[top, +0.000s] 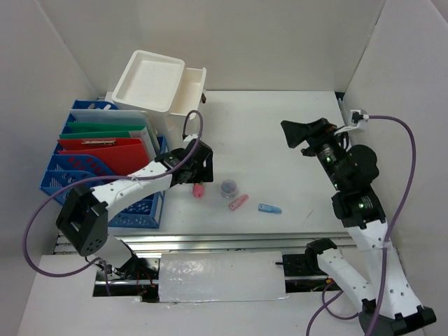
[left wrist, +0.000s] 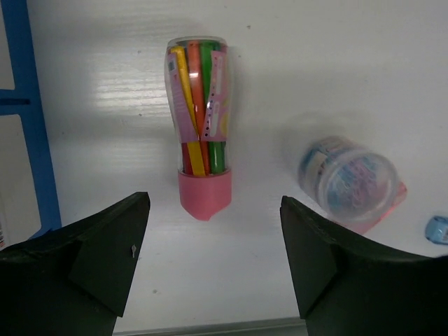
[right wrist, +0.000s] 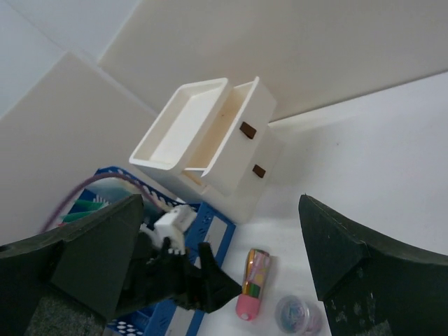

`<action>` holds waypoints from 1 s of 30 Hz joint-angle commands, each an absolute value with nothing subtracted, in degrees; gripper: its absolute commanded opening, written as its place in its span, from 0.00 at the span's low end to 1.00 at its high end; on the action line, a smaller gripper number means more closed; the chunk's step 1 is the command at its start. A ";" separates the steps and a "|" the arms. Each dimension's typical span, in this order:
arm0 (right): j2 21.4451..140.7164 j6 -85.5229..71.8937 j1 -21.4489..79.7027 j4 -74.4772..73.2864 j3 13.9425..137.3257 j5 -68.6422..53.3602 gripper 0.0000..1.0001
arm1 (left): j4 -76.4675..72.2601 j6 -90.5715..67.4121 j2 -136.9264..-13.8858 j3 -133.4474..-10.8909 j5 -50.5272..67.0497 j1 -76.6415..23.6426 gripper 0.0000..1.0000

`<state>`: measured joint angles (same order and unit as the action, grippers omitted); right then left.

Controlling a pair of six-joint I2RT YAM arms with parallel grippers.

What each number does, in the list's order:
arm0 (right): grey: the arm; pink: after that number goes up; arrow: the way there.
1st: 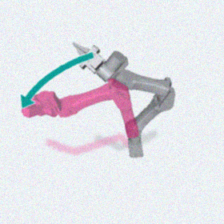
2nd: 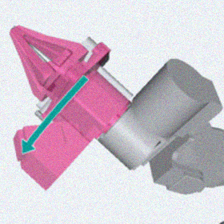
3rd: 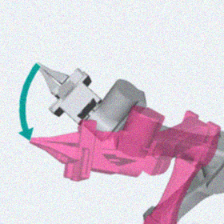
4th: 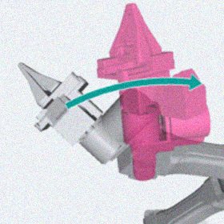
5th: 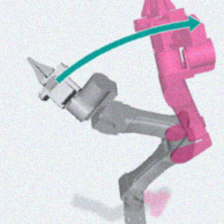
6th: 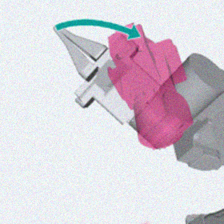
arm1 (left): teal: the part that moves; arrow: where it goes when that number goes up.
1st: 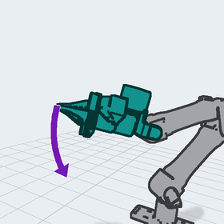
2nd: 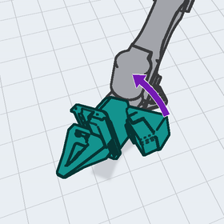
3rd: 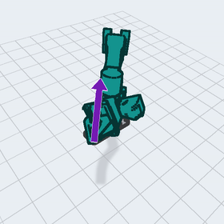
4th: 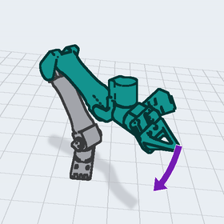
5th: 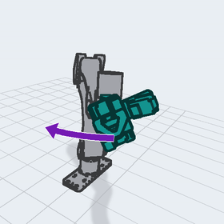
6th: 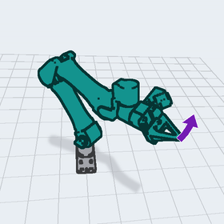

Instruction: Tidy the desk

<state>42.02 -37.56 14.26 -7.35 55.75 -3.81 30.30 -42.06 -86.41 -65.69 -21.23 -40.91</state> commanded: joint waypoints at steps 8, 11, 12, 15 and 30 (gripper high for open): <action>35.42 -35.24 14.50 -9.58 54.14 -10.54 1.00 | 19.69 -45.35 -94.65 -62.14 -21.01 -38.32 0.80; 35.42 -35.16 14.50 -9.58 54.05 -11.60 1.00 | 19.34 -45.79 -97.38 -62.23 -20.39 -37.97 0.81; 35.33 -35.16 14.50 -9.41 53.88 -12.12 1.00 | 18.81 -45.97 -98.34 -62.05 -20.22 -37.97 0.81; 35.07 -34.98 14.50 -9.49 53.61 -12.13 1.00 | 17.93 -46.41 -99.92 -61.26 -20.04 -37.88 0.76; 32.87 -33.66 14.50 -10.19 53.88 -10.46 1.00 | 20.74 -42.82 -88.70 -62.39 -18.38 -38.32 0.00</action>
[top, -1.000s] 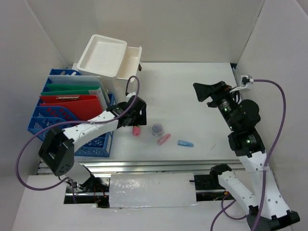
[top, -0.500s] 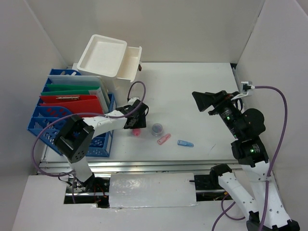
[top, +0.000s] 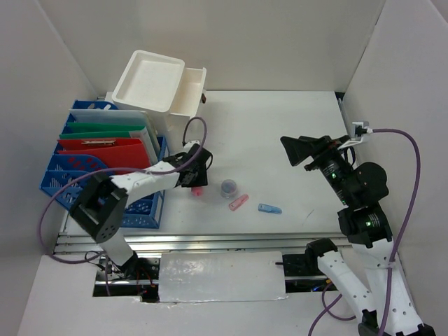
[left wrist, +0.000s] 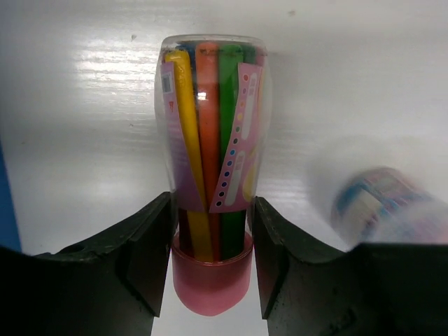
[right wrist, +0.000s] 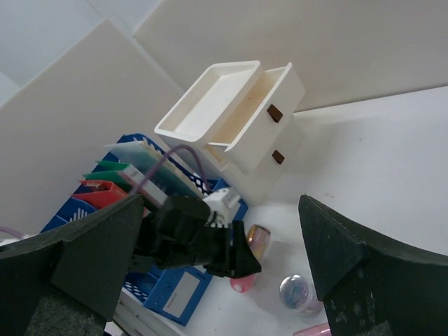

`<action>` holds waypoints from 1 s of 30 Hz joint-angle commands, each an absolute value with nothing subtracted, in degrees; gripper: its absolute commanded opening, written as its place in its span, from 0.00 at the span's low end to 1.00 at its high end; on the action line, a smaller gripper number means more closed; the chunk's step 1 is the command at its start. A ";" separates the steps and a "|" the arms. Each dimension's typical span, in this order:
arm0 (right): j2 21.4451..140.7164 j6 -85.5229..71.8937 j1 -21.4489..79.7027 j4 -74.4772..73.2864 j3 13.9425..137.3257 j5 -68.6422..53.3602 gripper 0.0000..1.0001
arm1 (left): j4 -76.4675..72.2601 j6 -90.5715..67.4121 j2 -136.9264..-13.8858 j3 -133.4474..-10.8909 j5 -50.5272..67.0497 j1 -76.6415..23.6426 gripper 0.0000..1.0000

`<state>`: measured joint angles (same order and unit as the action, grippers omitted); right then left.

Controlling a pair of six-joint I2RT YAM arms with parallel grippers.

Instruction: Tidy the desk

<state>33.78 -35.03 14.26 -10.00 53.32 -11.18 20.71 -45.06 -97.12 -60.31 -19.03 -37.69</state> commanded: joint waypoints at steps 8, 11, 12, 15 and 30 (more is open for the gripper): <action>32.96 -32.08 14.50 -10.90 55.11 -9.75 1.00 | 35.48 -28.14 -78.75 -86.08 -15.09 -41.48 0.00; 32.96 -32.08 14.50 -8.71 54.23 -11.24 1.00 | 37.88 -23.39 -81.11 -95.41 -21.42 -40.79 0.00; 33.22 -31.91 14.50 -7.74 53.27 -11.77 1.00 | 36.84 -19.64 -82.08 -97.02 -23.27 -40.35 0.00; 35.06 -32.17 14.50 -4.57 52.29 -13.00 1.00 | 30.63 -12.33 -86.39 -100.46 -26.07 -38.50 0.00; 39.55 -31.29 14.41 -3.08 51.15 -18.98 1.00 | 14.33 -0.62 -105.89 -114.17 -11.87 -22.50 0.00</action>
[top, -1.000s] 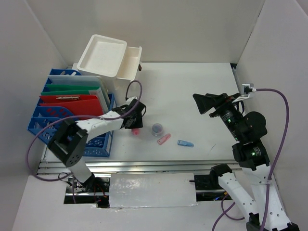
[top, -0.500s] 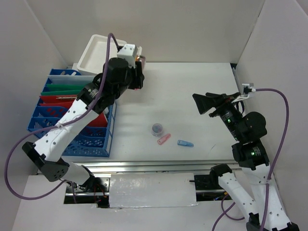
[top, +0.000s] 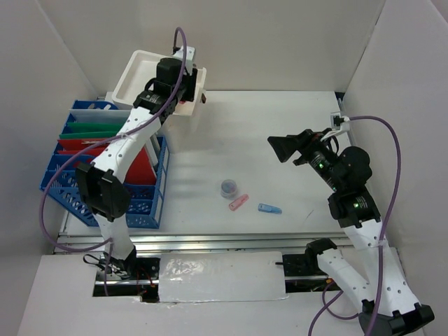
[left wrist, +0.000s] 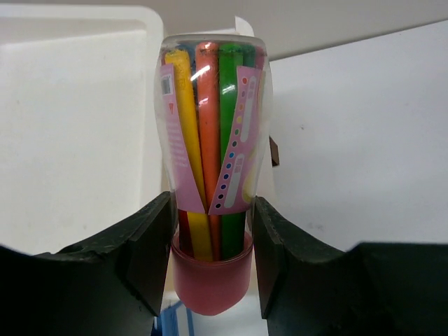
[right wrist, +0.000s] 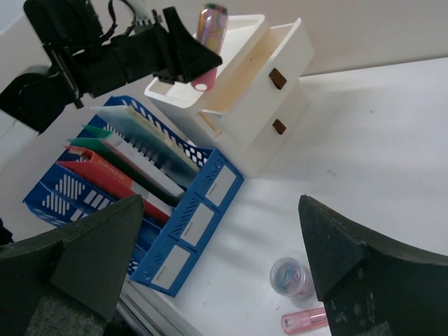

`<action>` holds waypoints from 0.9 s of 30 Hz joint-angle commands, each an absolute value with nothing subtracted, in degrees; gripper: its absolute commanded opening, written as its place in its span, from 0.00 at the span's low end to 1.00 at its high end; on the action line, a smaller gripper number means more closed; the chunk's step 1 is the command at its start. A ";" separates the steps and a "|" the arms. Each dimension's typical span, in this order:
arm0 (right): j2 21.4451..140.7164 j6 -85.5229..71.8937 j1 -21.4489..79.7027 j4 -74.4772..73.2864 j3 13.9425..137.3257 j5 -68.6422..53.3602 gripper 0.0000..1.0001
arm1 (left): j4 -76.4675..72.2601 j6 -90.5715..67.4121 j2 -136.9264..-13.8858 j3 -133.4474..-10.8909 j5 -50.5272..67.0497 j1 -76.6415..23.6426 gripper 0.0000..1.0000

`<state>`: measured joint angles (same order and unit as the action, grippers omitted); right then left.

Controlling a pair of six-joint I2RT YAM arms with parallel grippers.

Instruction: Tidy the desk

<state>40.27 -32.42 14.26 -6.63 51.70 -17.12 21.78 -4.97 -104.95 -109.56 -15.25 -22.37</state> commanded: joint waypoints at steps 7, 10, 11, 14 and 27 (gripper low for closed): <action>38.67 -30.15 14.41 -4.83 51.77 -18.90 1.00 | 14.67 2.90 -112.84 -120.92 -12.04 -21.36 0.06; 37.89 -29.80 14.50 -5.27 51.68 -18.55 1.00 | 15.82 2.38 -115.75 -122.95 -13.88 -20.83 0.11; 37.79 -29.53 14.41 -5.45 51.68 -18.54 1.00 | 15.73 2.37 -116.10 -123.13 -14.41 -20.83 0.13; 37.44 -29.09 14.50 -6.15 52.03 -18.28 1.00 | 14.86 2.29 -116.63 -122.70 -16.78 -20.57 0.14; 38.94 -29.62 14.33 -4.57 52.12 -19.25 1.00 | 13.18 0.44 -116.28 -120.67 -15.91 -19.42 0.84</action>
